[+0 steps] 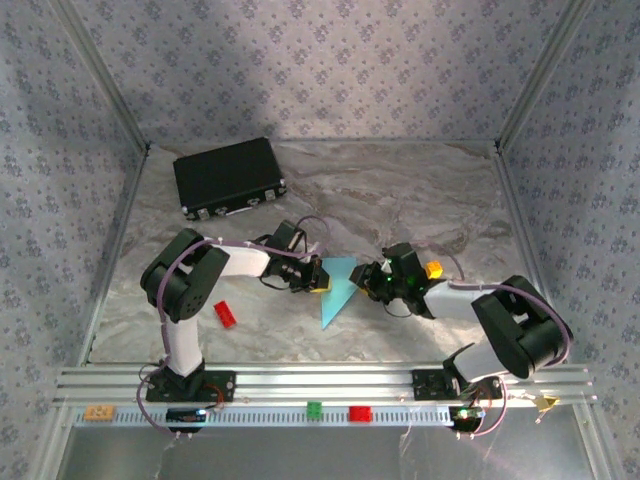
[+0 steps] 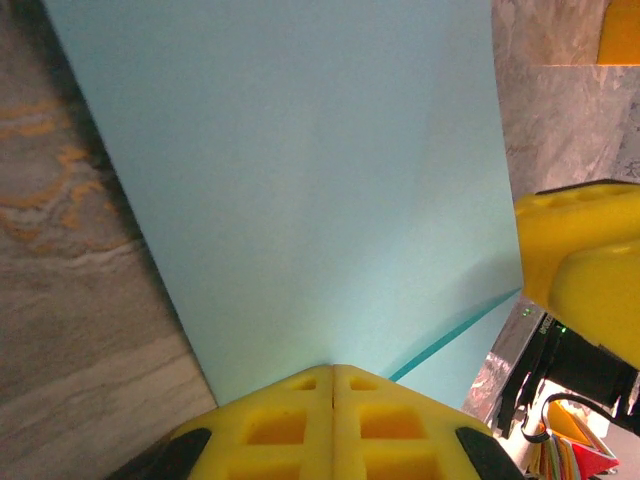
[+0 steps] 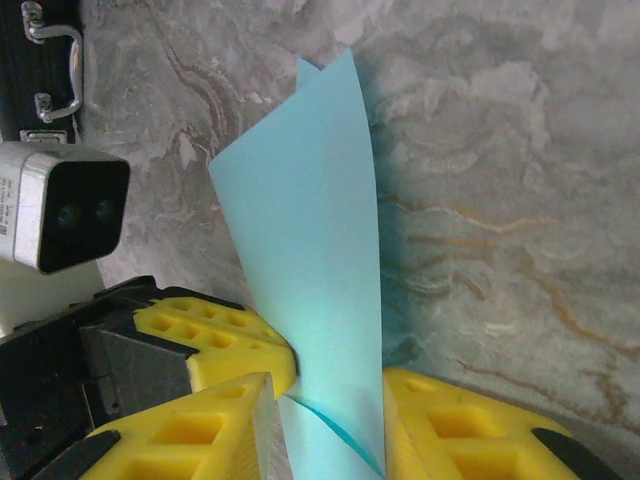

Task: Fold a paper plane with a square sheet of paper (pick it up from the middle)
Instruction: Fold the wing for the fifth time at the center of the table.

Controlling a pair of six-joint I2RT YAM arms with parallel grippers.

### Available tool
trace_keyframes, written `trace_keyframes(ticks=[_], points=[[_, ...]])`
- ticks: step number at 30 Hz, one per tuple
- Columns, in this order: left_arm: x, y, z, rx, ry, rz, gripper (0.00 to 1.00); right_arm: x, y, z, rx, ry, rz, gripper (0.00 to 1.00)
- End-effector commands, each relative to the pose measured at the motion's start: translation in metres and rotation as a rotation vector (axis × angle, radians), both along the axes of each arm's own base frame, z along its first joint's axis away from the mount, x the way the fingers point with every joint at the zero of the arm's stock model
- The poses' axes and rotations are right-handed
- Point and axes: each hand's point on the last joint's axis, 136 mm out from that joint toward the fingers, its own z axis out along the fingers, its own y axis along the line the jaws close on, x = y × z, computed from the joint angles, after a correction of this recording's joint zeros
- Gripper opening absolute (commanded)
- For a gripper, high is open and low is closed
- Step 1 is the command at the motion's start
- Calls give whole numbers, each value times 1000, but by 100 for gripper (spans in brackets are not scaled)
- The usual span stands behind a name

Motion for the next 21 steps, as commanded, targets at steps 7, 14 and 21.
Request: trace_keyframes(ticks=[7,14,21], points=[[-4,-1,-1,-28,37,-7,4,9,11,0,44,-28,110,32],[-4,0,-2,-34,43,-5,4,10,13,-6,60,-23,123,31],[-3,3,-2,-22,41,6,4,9,7,-8,37,-19,120,31]])
